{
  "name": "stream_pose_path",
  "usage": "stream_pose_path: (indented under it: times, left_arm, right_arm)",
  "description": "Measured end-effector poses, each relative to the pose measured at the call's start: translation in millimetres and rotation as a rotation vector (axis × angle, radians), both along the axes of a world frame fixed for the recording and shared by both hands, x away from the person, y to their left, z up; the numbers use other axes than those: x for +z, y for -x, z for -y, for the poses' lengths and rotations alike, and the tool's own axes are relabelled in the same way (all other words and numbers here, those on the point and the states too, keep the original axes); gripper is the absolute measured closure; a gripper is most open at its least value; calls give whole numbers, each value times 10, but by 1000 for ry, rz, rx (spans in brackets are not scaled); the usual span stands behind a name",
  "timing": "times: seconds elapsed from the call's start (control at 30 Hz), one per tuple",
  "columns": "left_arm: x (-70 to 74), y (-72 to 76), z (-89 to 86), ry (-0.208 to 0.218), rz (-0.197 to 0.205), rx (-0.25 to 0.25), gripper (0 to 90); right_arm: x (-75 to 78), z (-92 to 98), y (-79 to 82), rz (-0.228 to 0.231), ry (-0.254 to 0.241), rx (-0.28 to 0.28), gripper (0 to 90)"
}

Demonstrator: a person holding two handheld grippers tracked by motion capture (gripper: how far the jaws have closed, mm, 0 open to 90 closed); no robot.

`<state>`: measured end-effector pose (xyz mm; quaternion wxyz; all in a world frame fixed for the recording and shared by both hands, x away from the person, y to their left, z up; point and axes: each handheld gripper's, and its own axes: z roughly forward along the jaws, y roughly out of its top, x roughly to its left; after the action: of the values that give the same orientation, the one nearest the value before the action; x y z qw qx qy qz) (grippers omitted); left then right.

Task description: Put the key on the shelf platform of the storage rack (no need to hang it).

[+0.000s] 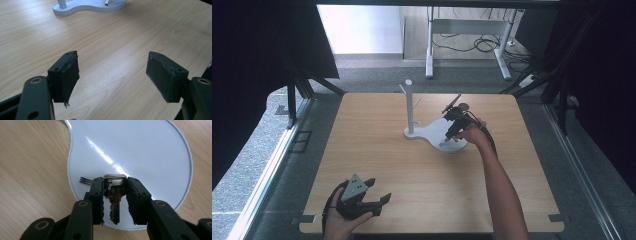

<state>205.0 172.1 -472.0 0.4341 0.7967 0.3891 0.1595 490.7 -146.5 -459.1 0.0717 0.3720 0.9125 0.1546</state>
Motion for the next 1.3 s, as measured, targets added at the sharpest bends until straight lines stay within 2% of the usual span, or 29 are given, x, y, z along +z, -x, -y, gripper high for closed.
stream_pose_path:
  times: [0.33,0.67,1.3]
  left_arm:
    - [-2,-2,-5,-1,-1,1,266]
    - [-4,-1,7,-2,-2,-2,266]
    - [8,5,-13,-1,0,-1,266]
  right_arm:
    - [-109,55,-37,-14,8,-25,680]
    - [-152,85,-56,-22,23,-47,679]
    - [-259,21,-73,-40,77,-55,674]
